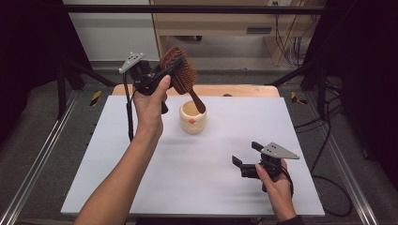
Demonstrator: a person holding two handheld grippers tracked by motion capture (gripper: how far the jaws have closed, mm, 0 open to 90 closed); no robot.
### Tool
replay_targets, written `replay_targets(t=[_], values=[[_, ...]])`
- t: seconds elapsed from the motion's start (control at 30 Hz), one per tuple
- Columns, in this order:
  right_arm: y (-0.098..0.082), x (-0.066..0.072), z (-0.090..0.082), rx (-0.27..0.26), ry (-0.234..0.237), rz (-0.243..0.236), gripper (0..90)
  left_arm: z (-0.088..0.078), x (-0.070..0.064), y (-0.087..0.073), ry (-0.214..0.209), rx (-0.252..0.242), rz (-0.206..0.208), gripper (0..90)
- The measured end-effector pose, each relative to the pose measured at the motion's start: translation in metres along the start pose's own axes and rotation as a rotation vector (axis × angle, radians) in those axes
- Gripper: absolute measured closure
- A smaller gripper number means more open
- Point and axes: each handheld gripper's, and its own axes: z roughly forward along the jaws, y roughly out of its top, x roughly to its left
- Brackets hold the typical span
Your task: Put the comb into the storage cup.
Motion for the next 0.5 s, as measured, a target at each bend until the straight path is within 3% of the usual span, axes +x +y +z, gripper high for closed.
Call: replay_targets(t=[0.13, 0.27, 0.5], values=[[-0.0001, 0.0022, 0.0008, 0.002, 0.007, -0.005, 3.6, 0.0010, 0.0010, 0.0022, 0.007, -0.011, -0.001, 51.5], [-0.0004, 0.0032, 0.0012, 0.004, 0.009, -0.009, 3.6, 0.0037, 0.0013, 0.0021, 0.027, 0.003, 0.038, 51.5], [-0.0006, 0.0025, 0.0012, 0.005, 0.010, -0.010, 3.6, 0.0049, 0.0070, 0.0013, 0.044, 0.001, 0.038, 51.5]])
